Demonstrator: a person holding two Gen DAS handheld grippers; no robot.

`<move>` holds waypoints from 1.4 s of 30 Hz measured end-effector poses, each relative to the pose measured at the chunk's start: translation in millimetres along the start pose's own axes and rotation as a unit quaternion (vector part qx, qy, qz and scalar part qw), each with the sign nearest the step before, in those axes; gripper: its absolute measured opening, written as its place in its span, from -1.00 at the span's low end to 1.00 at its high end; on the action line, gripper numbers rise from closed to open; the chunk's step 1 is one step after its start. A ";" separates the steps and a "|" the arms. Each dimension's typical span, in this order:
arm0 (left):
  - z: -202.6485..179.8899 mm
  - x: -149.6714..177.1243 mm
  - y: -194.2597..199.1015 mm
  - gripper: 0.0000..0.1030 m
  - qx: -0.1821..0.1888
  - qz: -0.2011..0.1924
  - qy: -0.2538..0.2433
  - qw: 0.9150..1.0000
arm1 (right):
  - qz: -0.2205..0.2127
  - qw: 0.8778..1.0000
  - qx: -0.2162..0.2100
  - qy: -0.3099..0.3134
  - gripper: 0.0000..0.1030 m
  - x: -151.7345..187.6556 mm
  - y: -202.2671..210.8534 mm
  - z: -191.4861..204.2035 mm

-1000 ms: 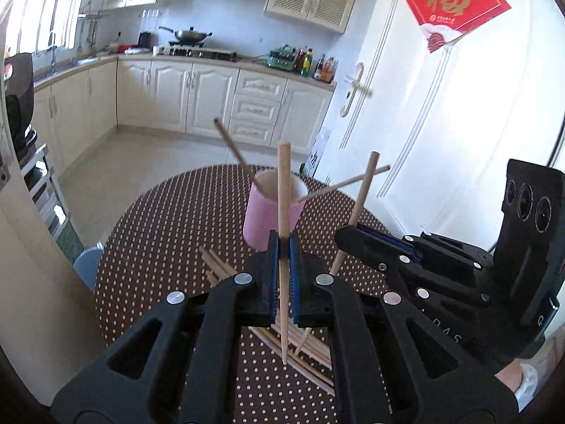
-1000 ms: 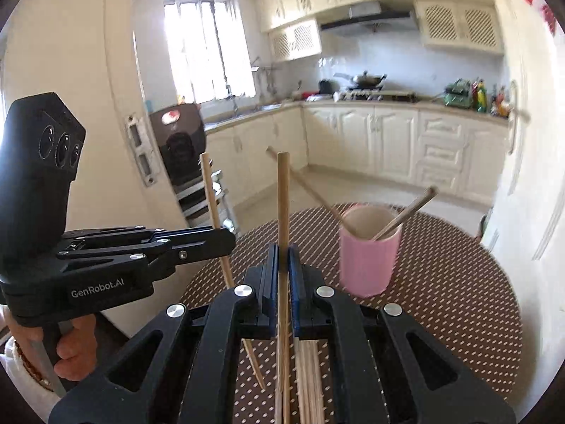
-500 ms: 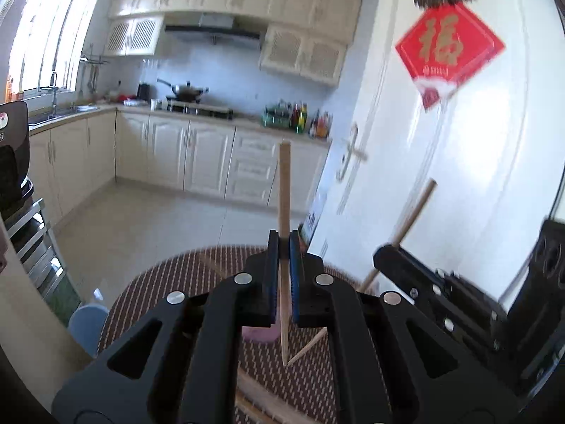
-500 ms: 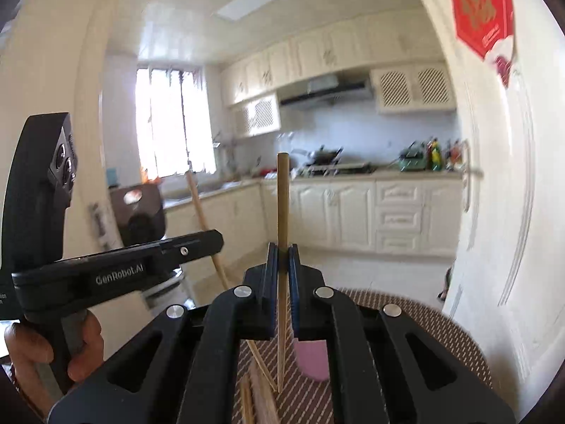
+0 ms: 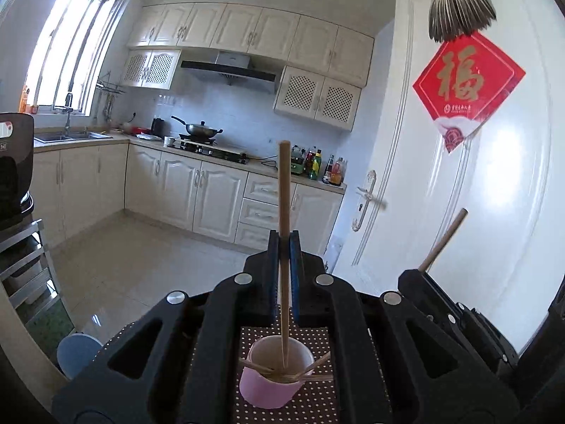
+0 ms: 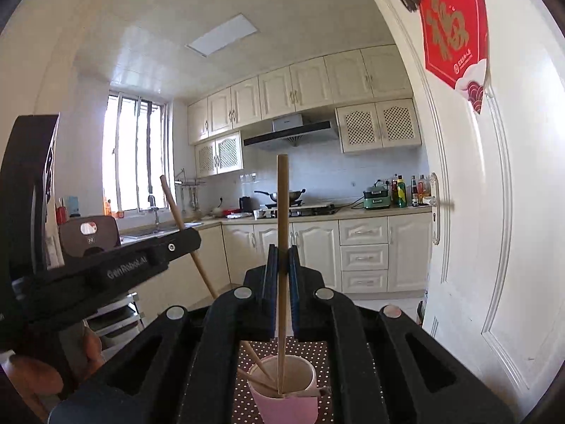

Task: Organize utensils
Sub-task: 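Carry both held chopsticks over the pink cup and lower them in, then open the left tool and then the right tool above the cup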

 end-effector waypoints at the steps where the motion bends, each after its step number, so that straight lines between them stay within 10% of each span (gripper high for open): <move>1: -0.5 3.5 -2.4 -0.88 0.001 0.005 -0.001 1.000 | 0.004 1.000 0.001 -0.001 -0.91 2.4 -2.9 -1.0; 16: 3.5 40.1 -13.8 -0.85 0.006 0.074 -0.011 0.997 | 0.058 0.998 -0.005 0.000 -0.91 24.8 -7.7 -2.1; 19: 3.9 44.3 -13.0 -0.53 0.002 0.088 -0.013 0.996 | 0.069 0.998 -0.003 -0.003 -0.91 27.4 -8.6 -4.7; 21: 4.1 45.0 -9.6 0.03 0.001 0.089 -0.010 0.996 | 0.073 0.997 -0.001 -0.003 -0.91 27.0 -7.8 -5.0; 42: -6.0 31.8 44.8 0.20 -0.020 0.086 -0.026 0.996 | 0.095 0.995 -0.009 -0.031 -0.57 13.5 27.3 4.9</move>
Point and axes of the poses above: each gripper's, at about its wrist camera, not at the fingertips, and y roughly against the way its jaws point, z to its left, x to its underside, the point moved 5 cm from there along -y, roughly the way its jaws point, and after that the axes turned 9 degrees about -y, right-handed, at the moved point
